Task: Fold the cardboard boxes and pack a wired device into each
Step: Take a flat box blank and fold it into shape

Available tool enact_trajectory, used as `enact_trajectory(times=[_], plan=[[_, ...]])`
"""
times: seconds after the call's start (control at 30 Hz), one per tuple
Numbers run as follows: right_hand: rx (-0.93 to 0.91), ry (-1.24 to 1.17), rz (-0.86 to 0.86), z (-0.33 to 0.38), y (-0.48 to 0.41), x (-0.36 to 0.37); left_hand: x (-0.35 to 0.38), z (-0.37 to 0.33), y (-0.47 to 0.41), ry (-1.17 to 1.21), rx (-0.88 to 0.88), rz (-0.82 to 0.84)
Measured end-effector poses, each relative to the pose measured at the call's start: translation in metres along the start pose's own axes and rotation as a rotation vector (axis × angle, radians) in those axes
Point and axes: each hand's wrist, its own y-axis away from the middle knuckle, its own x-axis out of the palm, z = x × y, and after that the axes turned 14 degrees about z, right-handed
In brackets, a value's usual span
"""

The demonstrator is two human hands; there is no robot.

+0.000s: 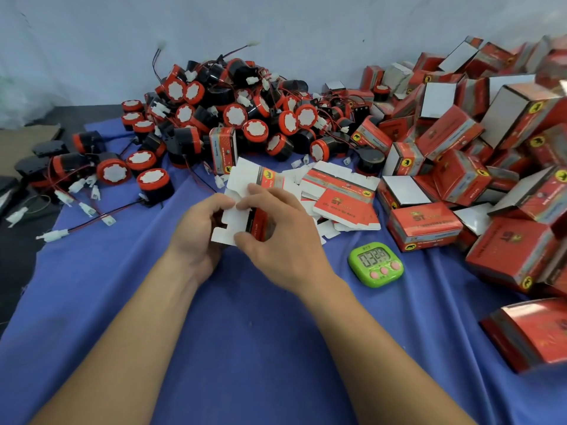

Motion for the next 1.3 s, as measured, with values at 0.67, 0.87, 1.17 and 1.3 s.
enact_trajectory(times=[0.67,0.87,1.17,1.3], plan=[[-0.008,-0.162,-0.196,-0.003,-0.002,-0.024,0.025,0.014,0.010,-0.765,0.264,-0.476],[0.000,-0.398,-0.195,-0.003,-0.003,-0.029,0.030,0.017,0.014,-0.877,0.350,-0.523],[0.054,-0.587,-0.245,-0.007,-0.005,-0.035,0.022,0.013,0.013,-0.644,0.332,0.023],[0.151,-0.655,-0.403,-0.012,-0.007,-0.033,0.028,0.019,0.017,-0.701,0.374,0.169]])
